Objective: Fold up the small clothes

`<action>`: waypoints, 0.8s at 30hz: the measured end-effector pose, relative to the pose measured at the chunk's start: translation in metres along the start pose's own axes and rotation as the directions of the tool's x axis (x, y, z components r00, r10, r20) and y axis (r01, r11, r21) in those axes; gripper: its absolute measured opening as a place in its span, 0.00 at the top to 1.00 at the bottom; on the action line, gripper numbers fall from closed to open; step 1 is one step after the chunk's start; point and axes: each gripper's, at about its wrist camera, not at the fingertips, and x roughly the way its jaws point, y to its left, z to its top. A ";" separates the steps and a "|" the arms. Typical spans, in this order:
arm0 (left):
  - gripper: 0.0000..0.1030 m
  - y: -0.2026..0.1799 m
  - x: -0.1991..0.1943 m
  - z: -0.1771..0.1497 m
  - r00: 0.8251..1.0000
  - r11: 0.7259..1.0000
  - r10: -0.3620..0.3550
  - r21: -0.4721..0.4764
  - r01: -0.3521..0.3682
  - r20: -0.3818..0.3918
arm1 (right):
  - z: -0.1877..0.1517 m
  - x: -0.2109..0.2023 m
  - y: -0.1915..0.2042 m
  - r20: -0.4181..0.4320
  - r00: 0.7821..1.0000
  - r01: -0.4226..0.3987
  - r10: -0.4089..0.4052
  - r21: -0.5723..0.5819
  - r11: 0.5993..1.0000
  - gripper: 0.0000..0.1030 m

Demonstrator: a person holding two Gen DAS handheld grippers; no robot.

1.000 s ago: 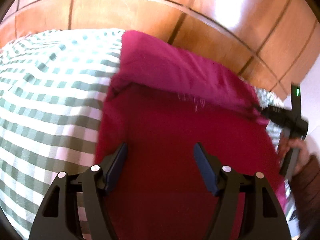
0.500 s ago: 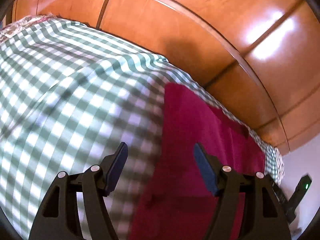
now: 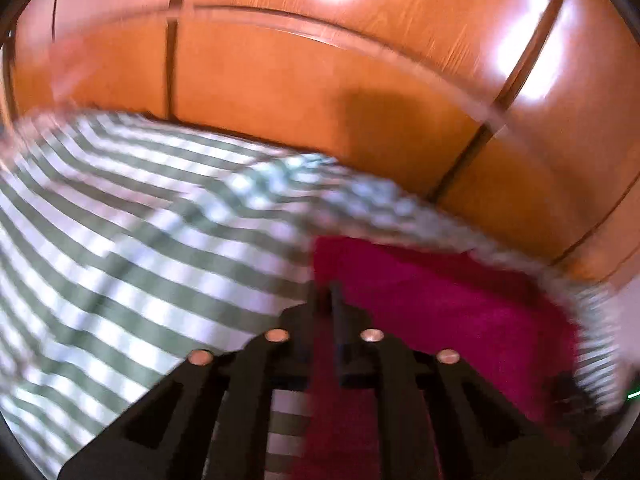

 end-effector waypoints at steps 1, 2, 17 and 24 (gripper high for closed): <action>0.97 -0.001 0.014 -0.004 0.998 0.998 0.054 0.028 -0.053 -0.039 | 0.000 0.002 0.004 -0.006 1.000 0.019 -0.019 -0.022 1.000 0.21; 0.96 0.003 0.024 -0.006 0.995 0.997 0.077 0.029 -0.075 -0.068 | 0.001 0.004 0.006 -0.008 1.000 0.027 -0.028 -0.032 0.999 0.20; 0.58 -0.035 -0.031 -0.071 0.999 0.983 -0.024 0.179 0.030 -0.036 | 0.000 0.004 0.002 -0.004 1.000 0.008 -0.008 -0.020 1.000 0.19; 0.57 -0.035 -0.032 -0.080 1.000 0.984 -0.006 0.176 0.005 0.003 | 0.000 0.004 0.000 -0.008 1.000 -0.008 0.008 -0.006 1.000 0.18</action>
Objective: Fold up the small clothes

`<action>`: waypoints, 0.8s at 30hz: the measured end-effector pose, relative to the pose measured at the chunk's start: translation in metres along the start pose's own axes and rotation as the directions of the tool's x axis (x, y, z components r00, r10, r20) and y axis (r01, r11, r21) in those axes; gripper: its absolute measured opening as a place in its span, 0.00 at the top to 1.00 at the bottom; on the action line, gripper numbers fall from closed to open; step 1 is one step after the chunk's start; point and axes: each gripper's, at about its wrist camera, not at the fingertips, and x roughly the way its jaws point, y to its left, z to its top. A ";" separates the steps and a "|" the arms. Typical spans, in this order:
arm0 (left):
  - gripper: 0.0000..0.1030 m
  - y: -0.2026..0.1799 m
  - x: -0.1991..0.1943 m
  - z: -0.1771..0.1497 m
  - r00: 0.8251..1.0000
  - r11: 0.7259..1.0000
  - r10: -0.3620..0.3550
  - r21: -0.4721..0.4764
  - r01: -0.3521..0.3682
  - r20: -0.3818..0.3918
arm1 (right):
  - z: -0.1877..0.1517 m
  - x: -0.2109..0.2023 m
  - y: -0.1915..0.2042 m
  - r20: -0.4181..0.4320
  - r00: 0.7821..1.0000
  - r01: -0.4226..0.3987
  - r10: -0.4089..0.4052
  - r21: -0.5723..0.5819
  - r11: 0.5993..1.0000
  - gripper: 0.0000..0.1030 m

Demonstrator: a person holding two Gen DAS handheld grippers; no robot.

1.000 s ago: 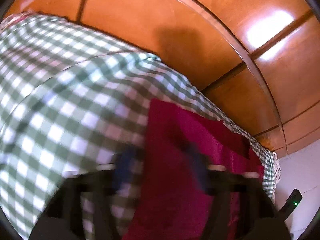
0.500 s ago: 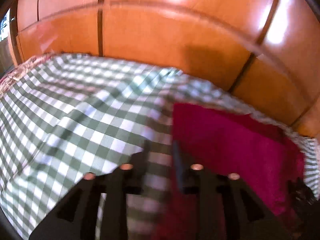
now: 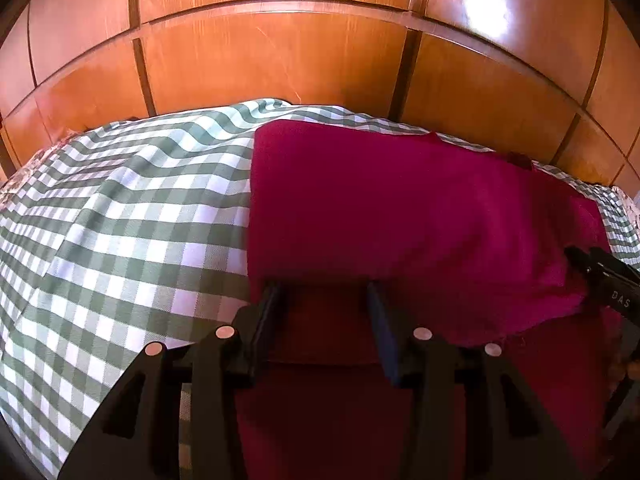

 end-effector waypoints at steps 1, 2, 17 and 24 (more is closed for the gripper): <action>0.57 0.001 -0.006 0.000 1.000 1.000 0.005 -0.012 -0.005 -0.005 | 0.000 0.000 0.000 0.000 1.000 0.001 -0.001 0.000 1.000 0.18; 0.57 -0.001 -0.009 0.000 1.000 1.000 0.006 -0.016 -0.006 -0.006 | 0.000 0.000 0.001 0.001 1.000 0.003 -0.003 -0.002 1.000 0.18; 0.36 0.027 -0.110 -0.057 0.996 0.998 0.035 -0.055 -0.031 0.079 | -0.026 -0.061 -0.002 -0.024 0.999 -0.024 0.025 0.044 0.999 0.06; 0.36 0.034 -0.119 -0.082 0.998 0.999 0.024 -0.041 -0.022 0.053 | -0.071 -0.088 -0.020 -0.102 0.995 -0.013 0.016 0.034 0.999 0.06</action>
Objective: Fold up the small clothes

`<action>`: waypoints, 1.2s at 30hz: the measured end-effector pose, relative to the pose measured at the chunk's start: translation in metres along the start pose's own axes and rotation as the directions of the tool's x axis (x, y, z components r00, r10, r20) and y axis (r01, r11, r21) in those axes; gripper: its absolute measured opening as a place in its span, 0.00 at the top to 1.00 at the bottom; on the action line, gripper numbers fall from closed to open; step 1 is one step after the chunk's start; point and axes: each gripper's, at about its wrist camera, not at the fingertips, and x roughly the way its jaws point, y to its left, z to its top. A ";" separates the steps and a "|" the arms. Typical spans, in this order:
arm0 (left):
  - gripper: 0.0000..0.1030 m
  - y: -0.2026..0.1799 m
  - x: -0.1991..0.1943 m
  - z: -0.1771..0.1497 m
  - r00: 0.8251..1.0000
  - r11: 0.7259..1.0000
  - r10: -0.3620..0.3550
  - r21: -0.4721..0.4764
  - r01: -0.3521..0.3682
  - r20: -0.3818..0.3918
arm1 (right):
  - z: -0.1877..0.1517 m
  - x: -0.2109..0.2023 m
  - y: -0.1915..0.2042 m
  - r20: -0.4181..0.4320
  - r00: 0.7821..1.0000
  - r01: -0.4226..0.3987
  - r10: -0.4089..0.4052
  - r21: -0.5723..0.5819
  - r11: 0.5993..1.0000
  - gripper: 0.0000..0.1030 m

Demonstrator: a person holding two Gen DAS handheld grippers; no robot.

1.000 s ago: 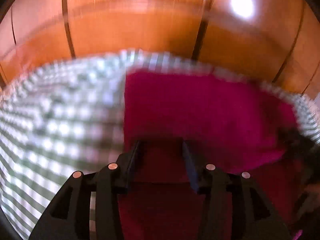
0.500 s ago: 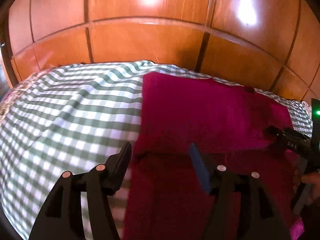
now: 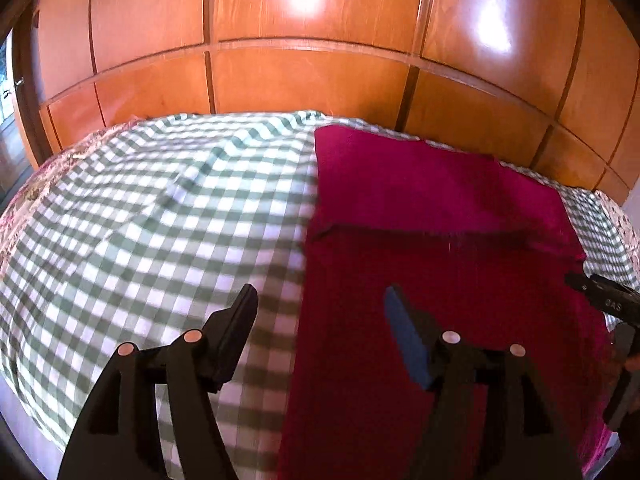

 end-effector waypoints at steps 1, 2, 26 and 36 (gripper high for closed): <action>0.36 0.002 -0.001 -0.005 1.000 1.000 -0.002 -0.001 0.002 -0.011 | -0.009 -0.003 -0.005 -0.015 1.000 0.007 -0.007 0.000 1.000 0.06; 0.36 0.003 -0.001 -0.008 1.000 1.000 -0.004 -0.002 0.004 -0.018 | -0.015 -0.005 -0.008 -0.022 1.000 0.013 -0.013 0.001 1.000 0.06; 0.89 0.025 -0.056 -0.109 0.874 0.893 -0.393 0.108 0.437 -0.287 | -0.153 -0.102 -0.055 -0.261 0.929 -0.241 0.262 0.109 0.964 0.89; 0.90 0.046 -0.051 -0.034 0.802 0.804 -0.593 -0.123 0.582 -0.079 | -0.068 -0.101 -0.056 -0.018 0.925 -0.370 0.379 0.180 0.911 0.91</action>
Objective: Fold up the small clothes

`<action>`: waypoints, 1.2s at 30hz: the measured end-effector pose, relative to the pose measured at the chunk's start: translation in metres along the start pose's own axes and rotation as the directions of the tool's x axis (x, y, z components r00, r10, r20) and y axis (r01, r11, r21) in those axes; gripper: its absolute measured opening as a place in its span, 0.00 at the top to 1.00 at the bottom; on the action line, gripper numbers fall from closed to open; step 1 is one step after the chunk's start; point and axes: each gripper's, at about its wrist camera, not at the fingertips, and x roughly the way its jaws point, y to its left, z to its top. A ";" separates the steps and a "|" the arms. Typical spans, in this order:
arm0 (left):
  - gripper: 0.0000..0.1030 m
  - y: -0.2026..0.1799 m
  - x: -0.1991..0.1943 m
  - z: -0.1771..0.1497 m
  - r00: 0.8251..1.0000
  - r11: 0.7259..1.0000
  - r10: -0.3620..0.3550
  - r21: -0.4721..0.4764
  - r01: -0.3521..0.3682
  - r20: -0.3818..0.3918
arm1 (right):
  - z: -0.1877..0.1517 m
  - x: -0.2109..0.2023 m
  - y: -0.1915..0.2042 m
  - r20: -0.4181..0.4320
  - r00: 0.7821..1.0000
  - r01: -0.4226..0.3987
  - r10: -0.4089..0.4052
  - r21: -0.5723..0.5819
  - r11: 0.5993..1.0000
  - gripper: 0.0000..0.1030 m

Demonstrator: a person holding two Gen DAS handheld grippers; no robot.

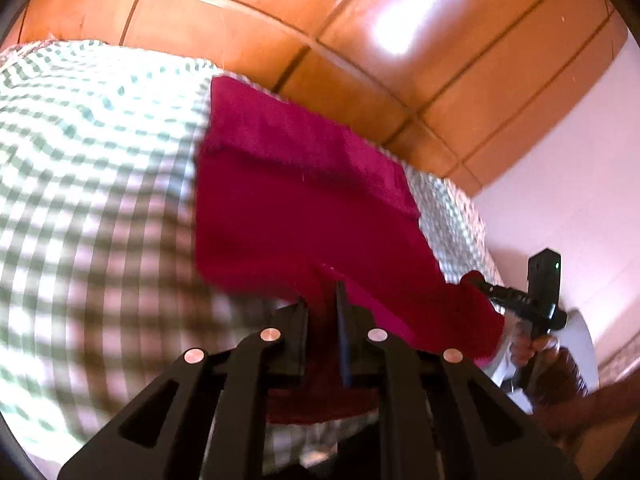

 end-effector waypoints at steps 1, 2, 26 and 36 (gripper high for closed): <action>0.90 0.001 0.006 0.008 1.000 1.000 0.004 -0.007 -0.004 0.008 | 0.009 0.004 -0.002 0.011 1.000 0.007 -0.007 0.007 1.000 0.91; 0.90 0.002 0.013 0.016 1.000 1.000 0.005 -0.017 -0.005 0.012 | 0.025 0.011 -0.011 0.015 1.000 0.017 -0.017 0.017 1.000 0.91; 0.50 0.071 0.049 0.027 0.984 0.975 0.175 -0.131 -0.178 -0.032 | 0.019 0.012 -0.083 0.068 0.994 0.076 -0.086 0.139 0.987 0.15; 0.84 0.063 0.059 0.014 0.985 0.978 0.164 -0.123 -0.170 -0.057 | 0.017 0.055 -0.074 0.043 0.986 0.158 -0.163 0.097 0.983 0.75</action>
